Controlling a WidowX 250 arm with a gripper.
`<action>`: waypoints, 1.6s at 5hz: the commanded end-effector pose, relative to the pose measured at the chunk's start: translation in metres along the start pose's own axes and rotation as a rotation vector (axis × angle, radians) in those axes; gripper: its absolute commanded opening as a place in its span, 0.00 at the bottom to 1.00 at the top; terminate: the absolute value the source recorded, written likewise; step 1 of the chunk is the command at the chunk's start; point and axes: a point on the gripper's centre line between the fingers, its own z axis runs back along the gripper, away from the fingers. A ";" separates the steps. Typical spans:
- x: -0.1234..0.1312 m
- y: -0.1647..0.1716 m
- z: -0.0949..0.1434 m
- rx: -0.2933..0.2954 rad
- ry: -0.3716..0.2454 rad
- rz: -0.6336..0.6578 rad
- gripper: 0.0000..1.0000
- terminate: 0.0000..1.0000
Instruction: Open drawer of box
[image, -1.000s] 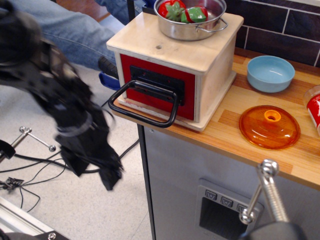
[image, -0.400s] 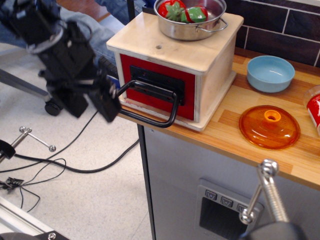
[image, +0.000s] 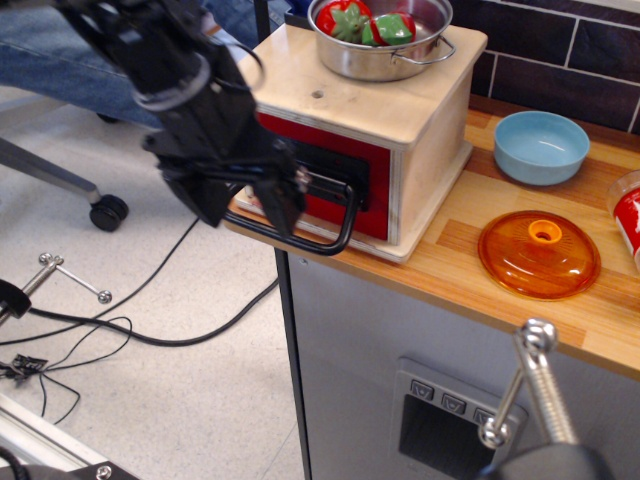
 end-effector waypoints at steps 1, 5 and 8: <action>0.013 -0.004 -0.018 0.102 -0.016 0.029 1.00 0.00; 0.010 -0.001 -0.050 0.236 0.069 0.049 1.00 0.00; -0.021 0.003 -0.052 0.221 0.120 -0.045 1.00 0.00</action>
